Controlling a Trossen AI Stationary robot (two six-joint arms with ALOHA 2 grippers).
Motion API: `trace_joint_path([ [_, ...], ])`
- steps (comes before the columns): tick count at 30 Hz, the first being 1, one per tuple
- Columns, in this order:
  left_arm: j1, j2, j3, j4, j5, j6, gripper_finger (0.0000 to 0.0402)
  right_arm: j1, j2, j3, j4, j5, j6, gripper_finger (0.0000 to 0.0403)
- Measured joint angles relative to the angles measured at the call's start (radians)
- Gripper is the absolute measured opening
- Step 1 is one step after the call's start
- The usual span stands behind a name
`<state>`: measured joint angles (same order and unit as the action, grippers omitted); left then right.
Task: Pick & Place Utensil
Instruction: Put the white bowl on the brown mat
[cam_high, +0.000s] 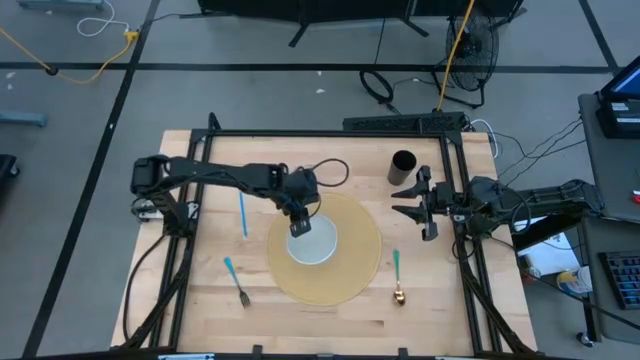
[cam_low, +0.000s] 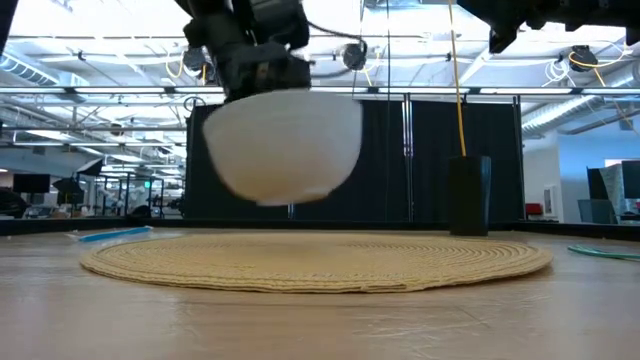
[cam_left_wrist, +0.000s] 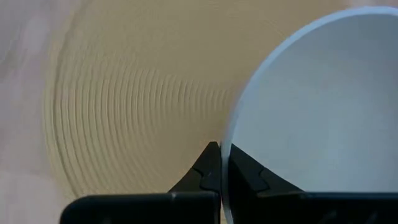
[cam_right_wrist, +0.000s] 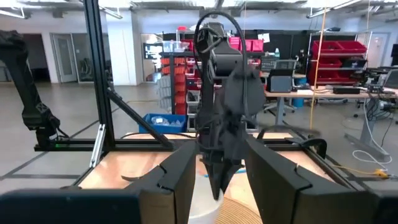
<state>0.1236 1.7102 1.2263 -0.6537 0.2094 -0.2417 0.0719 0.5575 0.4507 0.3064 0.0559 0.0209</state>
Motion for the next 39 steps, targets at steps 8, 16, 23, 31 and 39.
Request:
trace_joint_path([
  [8, -0.036, 0.016, 0.005, -0.065, -0.038, -0.007, 0.0005, 0.0, 0.0, 0.0, -0.061, -0.004, 0.02, 0.013],
  [16, -0.064, 0.018, 0.005, -0.1, -0.132, -0.01, 0.0005, 0.0, 0.0, 0.0, -0.112, -0.004, 0.02, 0.013],
  [23, -0.081, 0.018, -0.037, -0.081, -0.139, -0.023, 0.0005, 0.0, 0.0, 0.0, -0.135, -0.005, 0.02, 0.013],
  [31, -0.096, 0.018, -0.074, -0.019, -0.123, -0.042, 0.0006, 0.0, 0.0, 0.0, -0.14, -0.005, 0.019, 0.013],
  [39, -0.098, 0.018, -0.075, -0.018, -0.126, -0.05, 0.0022, 0.0, 0.0, 0.0, -0.141, -0.005, 0.02, 0.013],
])
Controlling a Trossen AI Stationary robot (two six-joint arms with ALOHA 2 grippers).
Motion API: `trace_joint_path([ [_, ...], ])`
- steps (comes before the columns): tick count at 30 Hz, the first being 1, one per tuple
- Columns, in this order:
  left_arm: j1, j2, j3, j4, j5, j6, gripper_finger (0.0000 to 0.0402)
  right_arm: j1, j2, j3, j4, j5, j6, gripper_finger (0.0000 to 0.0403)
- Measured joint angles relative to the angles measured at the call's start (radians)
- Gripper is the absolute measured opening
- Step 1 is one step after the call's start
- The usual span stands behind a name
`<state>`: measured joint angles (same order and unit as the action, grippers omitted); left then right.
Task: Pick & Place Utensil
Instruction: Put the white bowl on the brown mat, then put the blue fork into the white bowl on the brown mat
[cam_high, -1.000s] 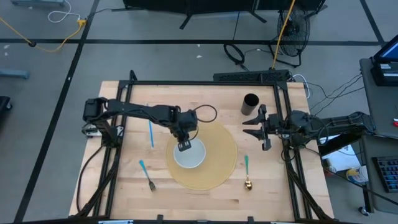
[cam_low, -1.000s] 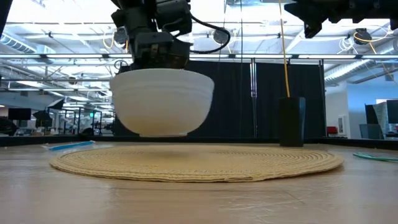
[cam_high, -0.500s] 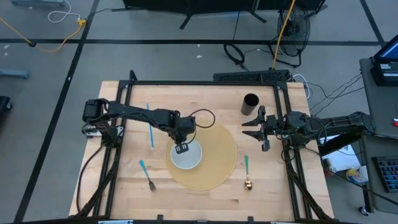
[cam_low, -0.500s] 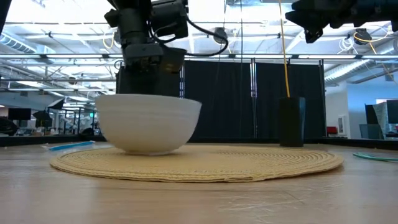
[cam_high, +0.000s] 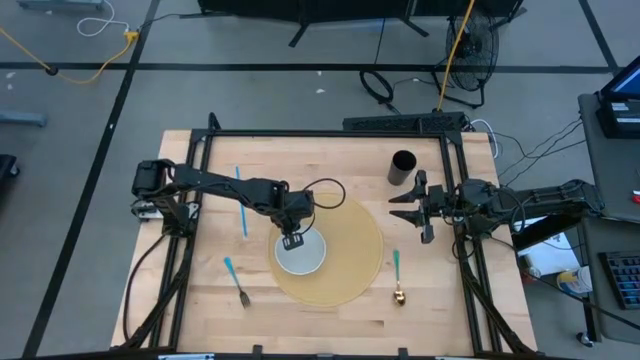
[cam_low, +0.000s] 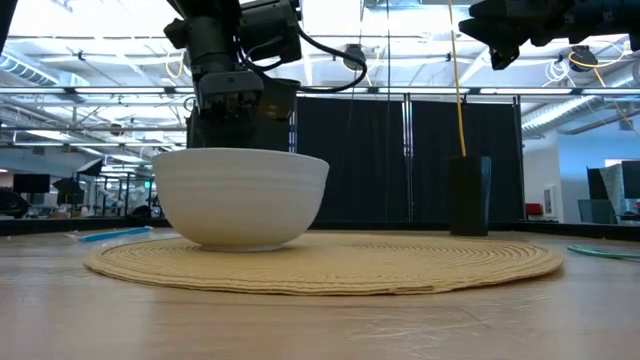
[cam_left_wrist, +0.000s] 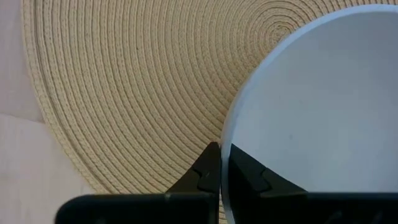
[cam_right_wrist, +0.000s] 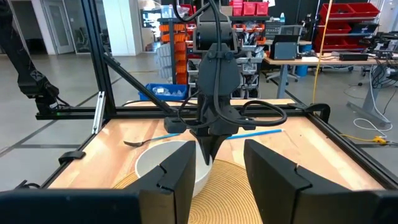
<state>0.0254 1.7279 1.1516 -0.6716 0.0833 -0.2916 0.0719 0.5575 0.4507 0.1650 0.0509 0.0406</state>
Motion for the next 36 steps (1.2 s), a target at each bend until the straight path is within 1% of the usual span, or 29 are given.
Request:
trace_joint_path([
  [11, -0.002, 0.0, 0.0, 0.014, -0.014, 0.009, 0.0126, 0.0, 0.0, 0.0, -0.001, 0.0, 0.0, 0.013],
  [17, -0.002, -0.017, 0.0, 0.021, -0.009, 0.021, 0.0168, 0.0, 0.0, 0.0, 0.0, 0.0, 0.0, 0.013],
  [19, -0.002, -0.038, -0.001, 0.012, -0.016, 0.025, 0.0176, 0.0, 0.0, 0.0, 0.0, 0.0, 0.0, 0.013],
  [22, -0.002, -0.098, -0.001, 0.005, -0.069, 0.03, 0.0183, 0.0, 0.0, 0.0, 0.003, 0.002, 0.0, 0.013],
  [26, -0.001, -0.238, -0.001, -0.053, -0.167, 0.024, 0.0184, 0.0, 0.0, 0.0, 0.008, 0.002, 0.0, 0.013],
  [28, -0.002, -0.32, 0.0, -0.108, -0.198, -0.022, 0.0184, 0.0, 0.0, 0.0, 0.009, 0.003, 0.0, 0.013],
  [31, -0.022, -0.433, 0.0, -0.225, -0.204, -0.135, 0.0184, 0.0, 0.0, 0.0, 0.008, 0.002, 0.0, 0.013],
  [33, -0.052, -0.494, 0.0, -0.319, -0.216, -0.235, 0.0184, 0.0, 0.0, 0.0, 0.004, 0.001, 0.0, 0.013],
  [36, -0.127, -0.546, 0.0, -0.454, -0.274, -0.409, 0.0184, 0.0, 0.0, 0.0, -0.006, 0.001, -0.001, 0.013],
])
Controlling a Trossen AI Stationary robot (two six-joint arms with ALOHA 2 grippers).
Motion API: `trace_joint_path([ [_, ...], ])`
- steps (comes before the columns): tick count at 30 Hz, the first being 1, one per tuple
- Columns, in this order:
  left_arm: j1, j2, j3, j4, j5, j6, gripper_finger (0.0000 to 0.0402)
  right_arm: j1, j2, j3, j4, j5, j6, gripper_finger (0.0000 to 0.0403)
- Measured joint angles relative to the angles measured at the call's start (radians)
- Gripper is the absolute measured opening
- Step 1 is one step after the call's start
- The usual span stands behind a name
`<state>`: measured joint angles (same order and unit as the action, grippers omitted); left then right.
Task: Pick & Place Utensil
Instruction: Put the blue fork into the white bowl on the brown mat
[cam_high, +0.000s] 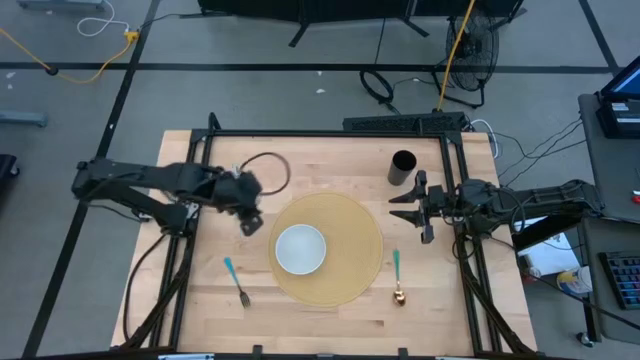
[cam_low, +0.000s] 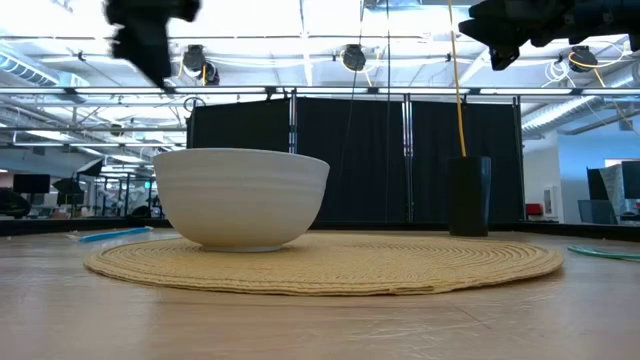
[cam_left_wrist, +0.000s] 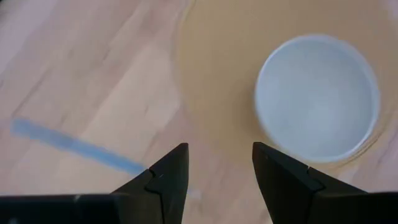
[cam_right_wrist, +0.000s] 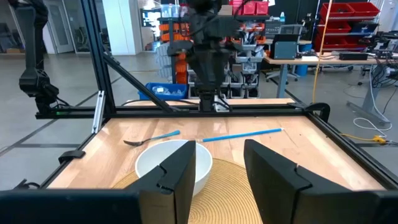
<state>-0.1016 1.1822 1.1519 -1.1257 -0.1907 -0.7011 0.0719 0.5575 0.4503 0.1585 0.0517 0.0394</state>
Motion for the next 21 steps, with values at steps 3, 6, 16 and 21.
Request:
trace_joint_path([
  [3, -0.1, -0.021, -0.019, -0.103, -0.039, -0.214, 0.0184, 0.0, 0.0, 0.0, -0.011, 0.0, -0.009, 0.013],
  [6, -0.204, -0.02, -0.071, -0.131, -0.046, -0.425, 0.0184, 0.0, 0.0, 0.0, -0.009, 0.0, -0.026, 0.013],
  [16, -0.539, 0.05, -0.306, 0.172, -0.043, -1.132, 0.0184, 0.0, 0.0, 0.0, 0.025, -0.001, -0.006, 0.013],
  [21, -0.636, 0.158, -0.296, 0.239, -0.07, -1.434, 0.0184, 0.0, 0.0, 0.0, 0.009, -0.013, 0.03, 0.013],
])
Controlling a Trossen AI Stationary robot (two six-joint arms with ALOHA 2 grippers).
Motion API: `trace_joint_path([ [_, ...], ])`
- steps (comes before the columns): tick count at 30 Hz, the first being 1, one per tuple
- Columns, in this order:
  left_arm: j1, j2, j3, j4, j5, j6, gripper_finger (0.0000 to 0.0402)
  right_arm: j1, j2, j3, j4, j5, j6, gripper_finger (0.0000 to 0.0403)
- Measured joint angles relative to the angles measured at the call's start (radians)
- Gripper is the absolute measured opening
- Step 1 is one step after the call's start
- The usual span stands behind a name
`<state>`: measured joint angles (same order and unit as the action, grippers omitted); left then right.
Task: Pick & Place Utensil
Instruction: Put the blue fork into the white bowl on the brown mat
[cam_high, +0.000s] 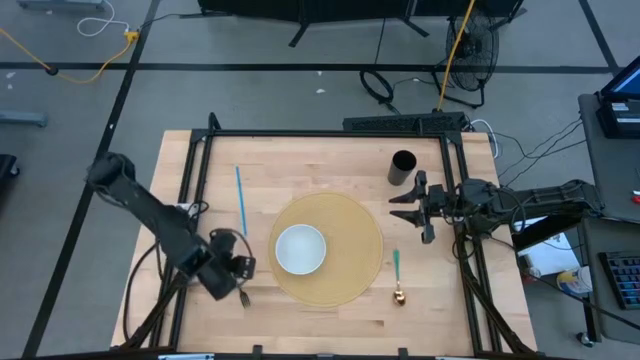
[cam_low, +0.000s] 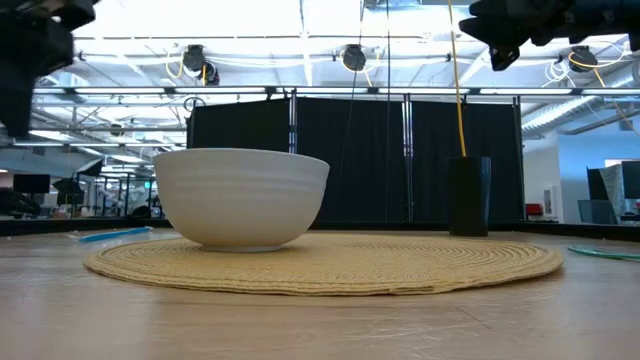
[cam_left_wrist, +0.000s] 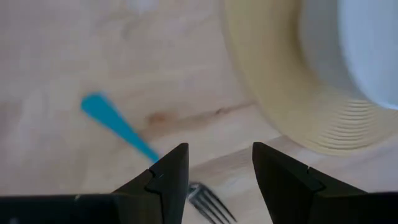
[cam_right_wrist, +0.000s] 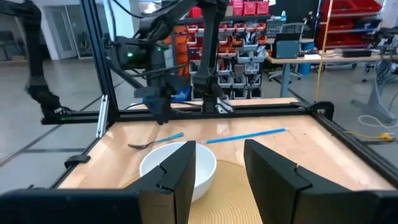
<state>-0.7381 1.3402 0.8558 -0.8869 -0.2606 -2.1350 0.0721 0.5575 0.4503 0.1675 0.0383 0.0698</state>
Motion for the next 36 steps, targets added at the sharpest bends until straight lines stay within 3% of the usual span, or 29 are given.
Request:
trace_joint_path([
  [8, -0.016, 0.147, 0.002, 0.028, 0.18, -0.177, 0.0184, 0.0, 0.0, 0.0, -0.023, -0.032, -0.014, 0.013],
  [14, -0.012, 0.158, 0.003, 0.024, 0.152, -0.216, 0.0184, 0.0, 0.0, 0.0, -0.02, -0.04, -0.025, 0.013],
  [23, 0.049, 0.204, 0.004, 0.025, 0.164, -0.231, 0.0184, 0.0, 0.0, 0.0, -0.022, -0.041, -0.037, 0.013],
  [29, 0.079, 0.248, 0.004, 0.047, 0.228, -0.233, 0.0184, 0.0, 0.0, 0.0, -0.023, -0.041, -0.05, 0.013],
  [36, 0.075, 0.243, 0.005, 0.077, 0.212, -0.235, 0.0184, 0.0, 0.0, 0.0, -0.023, -0.043, -0.071, 0.013],
])
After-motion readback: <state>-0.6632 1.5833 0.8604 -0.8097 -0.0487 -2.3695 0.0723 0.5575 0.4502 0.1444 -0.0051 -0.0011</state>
